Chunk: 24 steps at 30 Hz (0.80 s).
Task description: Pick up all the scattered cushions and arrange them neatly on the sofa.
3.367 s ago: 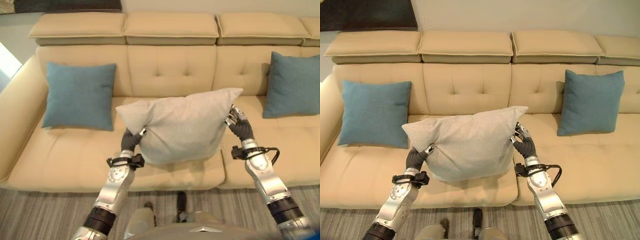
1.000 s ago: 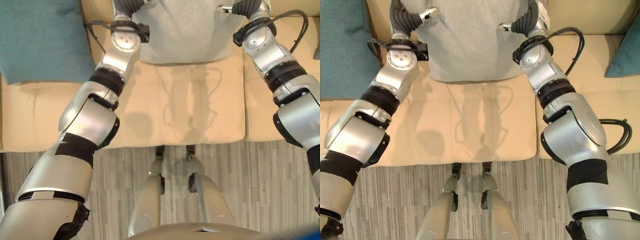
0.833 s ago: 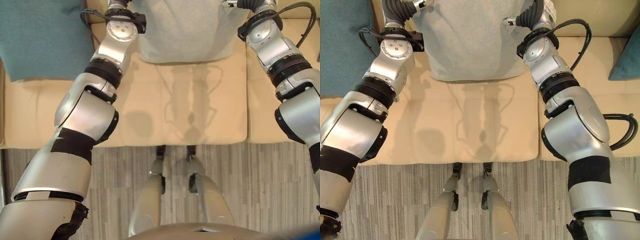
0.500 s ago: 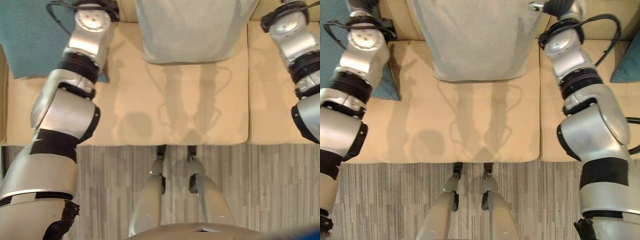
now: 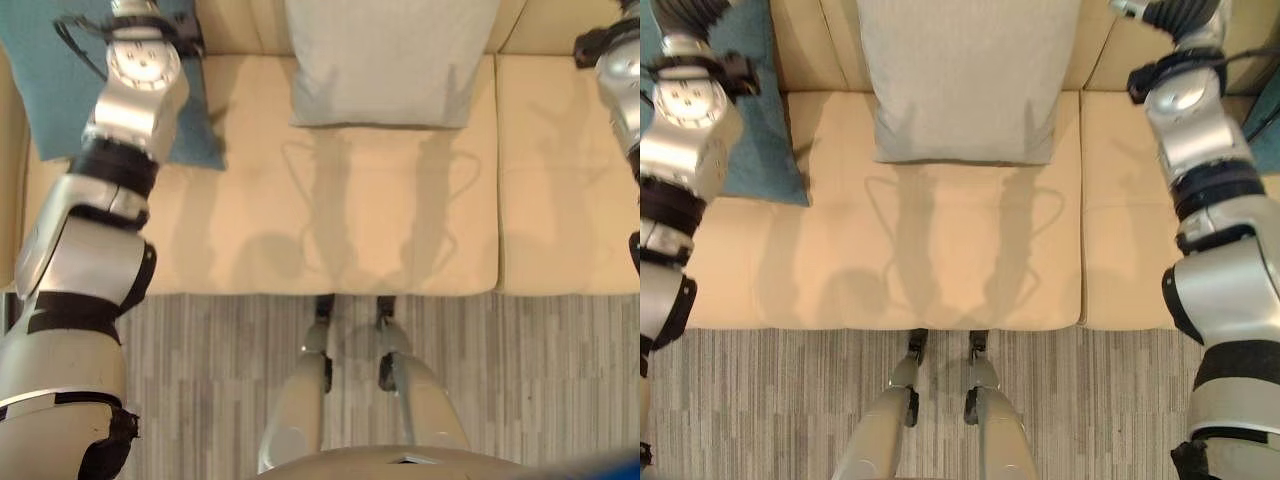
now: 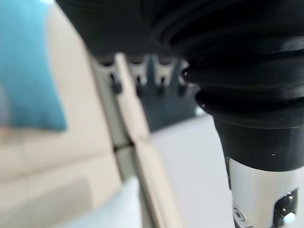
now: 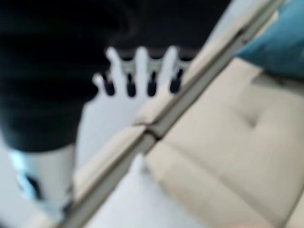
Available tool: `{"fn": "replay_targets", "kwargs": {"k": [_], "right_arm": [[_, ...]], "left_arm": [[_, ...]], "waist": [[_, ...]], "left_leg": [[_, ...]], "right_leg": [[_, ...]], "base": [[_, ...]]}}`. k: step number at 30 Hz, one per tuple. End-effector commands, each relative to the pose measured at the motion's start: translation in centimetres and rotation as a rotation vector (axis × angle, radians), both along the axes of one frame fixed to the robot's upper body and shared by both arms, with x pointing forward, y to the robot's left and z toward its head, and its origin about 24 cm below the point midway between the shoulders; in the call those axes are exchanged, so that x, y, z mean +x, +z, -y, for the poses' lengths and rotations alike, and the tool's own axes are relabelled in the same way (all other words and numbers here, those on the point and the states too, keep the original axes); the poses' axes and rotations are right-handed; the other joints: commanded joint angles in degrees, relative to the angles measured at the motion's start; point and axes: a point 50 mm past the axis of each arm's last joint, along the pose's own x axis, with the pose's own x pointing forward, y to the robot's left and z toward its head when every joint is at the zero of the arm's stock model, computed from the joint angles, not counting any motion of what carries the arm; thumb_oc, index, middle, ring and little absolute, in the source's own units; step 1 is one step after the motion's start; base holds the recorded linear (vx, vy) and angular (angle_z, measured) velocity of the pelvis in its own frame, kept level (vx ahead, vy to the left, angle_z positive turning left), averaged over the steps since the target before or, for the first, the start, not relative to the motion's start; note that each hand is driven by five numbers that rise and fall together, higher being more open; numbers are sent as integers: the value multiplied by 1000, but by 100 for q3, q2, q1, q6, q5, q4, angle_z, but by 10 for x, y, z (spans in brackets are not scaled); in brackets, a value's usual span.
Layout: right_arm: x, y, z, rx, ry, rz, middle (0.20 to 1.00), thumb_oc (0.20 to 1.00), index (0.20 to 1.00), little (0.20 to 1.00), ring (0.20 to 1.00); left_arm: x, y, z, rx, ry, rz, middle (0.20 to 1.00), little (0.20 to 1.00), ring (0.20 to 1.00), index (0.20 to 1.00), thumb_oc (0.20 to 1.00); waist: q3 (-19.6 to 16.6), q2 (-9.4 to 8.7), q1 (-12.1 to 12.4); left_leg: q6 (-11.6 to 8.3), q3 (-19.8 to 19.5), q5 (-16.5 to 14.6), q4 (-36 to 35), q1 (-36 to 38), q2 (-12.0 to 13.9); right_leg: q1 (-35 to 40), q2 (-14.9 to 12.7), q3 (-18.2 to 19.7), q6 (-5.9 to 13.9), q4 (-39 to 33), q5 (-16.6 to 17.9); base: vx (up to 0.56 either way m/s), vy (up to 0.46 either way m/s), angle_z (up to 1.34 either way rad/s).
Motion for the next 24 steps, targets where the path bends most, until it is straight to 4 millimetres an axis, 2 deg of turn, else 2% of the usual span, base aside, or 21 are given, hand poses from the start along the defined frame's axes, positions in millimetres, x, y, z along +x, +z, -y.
{"fn": "replay_targets", "kwargs": {"k": [1,3,4,5,6,8,9,10,11,12,13,16,17,18,20,22,23,24], "right_arm": [[-17,-31,35,96,1,-3,1000,1000,1000,1000,1000],[-31,-61,45,112,-4,-50,1000,1000,1000,1000,1000],[-39,-91,49,167,5,-105,1000,1000,1000,1000,1000],[-47,-105,56,154,-20,-146,1000,1000,1000,1000,1000],[-56,-141,54,226,-9,-221,1000,1000,1000,1000,1000],[-72,-182,54,248,-16,-347,1000,1000,1000,1000,1000],[-77,-197,56,258,-33,-394,1000,1000,1000,1000,1000],[-87,-215,59,219,-59,-478,1000,1000,1000,1000,1000],[-99,-247,60,252,-78,-597,1000,1000,1000,1000,1000],[-109,-263,64,216,-107,-676,1000,1000,1000,1000,1000],[-114,-277,61,233,-107,-736,1000,1000,1000,1000,1000],[-139,-323,58,227,-140,-950,1000,1000,1000,1000,1000],[-139,-323,58,227,-140,-950,1000,1000,1000,1000,1000],[-157,-348,55,222,-156,-1076,1000,1000,1000,1000,1000],[-181,-375,51,238,-183,-1216,1000,1000,1000,1000,1000],[-199,-392,49,216,-193,-1322,1000,1000,1000,1000,1000],[-199,-392,49,216,-193,-1322,1000,1000,1000,1000,1000],[-225,-408,46,211,-214,-1430,1000,1000,1000,1000,1000]], "left_arm": [[-17,-9,-26,-27,34,79,1000,1000,1000,1000,1000],[-30,-40,-33,-58,19,26,1000,1000,1000,1000,1000],[-39,-60,-37,-57,17,-19,1000,1000,1000,1000,1000],[-45,-74,-42,-81,17,-49,1000,1000,1000,1000,1000],[-53,-114,-44,-160,12,-152,1000,1000,1000,1000,1000],[-70,-153,-44,-211,-1,-260,1000,1000,1000,1000,1000],[-76,-171,-45,-243,4,-313,1000,1000,1000,1000,1000],[-86,-197,-47,-275,17,-403,1000,1000,1000,1000,1000],[-98,-234,-52,-277,51,-555,1000,1000,1000,1000,1000],[-109,-262,-50,-308,59,-668,1000,1000,1000,1000,1000],[-118,-279,-51,-313,72,-740,1000,1000,1000,1000,1000],[-156,-351,-47,-366,148,-1069,1000,1000,1000,1000,1000],[-156,-351,-47,-366,148,-1069,1000,1000,1000,1000,1000],[-176,-376,-46,-299,171,-1222,1000,1000,1000,1000,1000],[-208,-406,-44,-283,216,-1422,1000,1000,1000,1000,1000],[-227,-420,-43,-276,242,-1532,1000,1000,1000,1000,1000],[-227,-420,-43,-276,242,-1532,1000,1000,1000,1000,1000],[-247,-431,-42,-265,264,-1627,1000,1000,1000,1000,1000]], "waist": [[-128,-100,11],[-188,-104,-10],[-224,-111,-6],[-242,-108,-13],[-309,-109,-20],[-377,-96,-22],[-417,-90,-23],[-444,-86,-21],[-540,-70,-43],[-584,-51,-40],[-614,-44,-38],[-692,-24,-60],[-692,-24,-60],[-763,-16,-81],[-830,-23,-91],[-898,-35,-93],[-890,-36,-93],[-938,-45,-105]], "left_leg": [[-328,142,-376,13,414,84],[-326,165,-435,13,587,96],[-319,182,-472,13,713,101],[-325,187,-493,13,800,101],[-325,206,-543,13,968,119],[-315,225,-570,13,1169,116],[-313,226,-588,13,1244,114],[-308,231,-601,13,1349,112],[-307,253,-615,13,1490,99],[-302,254,-617,13,1588,91],[-290,251,-624,13,1663,91],[-291,277,-627,13,1916,120],[-291,277,-627,13,1916,120],[-282,300,-627,13,2038,146],[-284,297,-632,13,2168,168],[-282,284,-647,13,2296,194],[-283,284,-649,13,2305,195],[-310,262,-648,13,2395,239]], "right_leg": [[401,-417,-26,626,16,-230],[564,-432,-32,620,16,-294],[680,-434,-32,622,16,-339],[767,-439,-50,620,16,-370],[925,-441,-79,624,16,-426],[1117,-441,-87,620,16,-476],[1190,-442,-98,619,16,-493],[1296,-431,-118,614,16,-523],[1440,-419,-120,607,16,-545],[1535,-414,-137,600,16,-571],[1619,-402,-141,581,16,-587],[1888,-385,-137,562,16,-618],[1888,-385,-137,562,16,-618],[2019,-381,-128,543,16,-647],[2181,-355,-130,530,16,-679],[2323,-324,-127,504,16,-725],[2332,-323,-127,504,16,-726],[2461,-285,-122,472,16,-768]], "base": [[33,1,2],[54,4,-2],[66,-10,-12],[65,-23,-13],[64,-36,-12],[50,-29,-9],[0,0,0],[0,0,0],[0,0,0],[0,0,0],[0,0,0],[-14,-9,-1],[0,0,0],[-29,-38,-1],[-33,-56,0],[-6,-48,4],[-28,-83,1],[-33,-75,-1]]}}
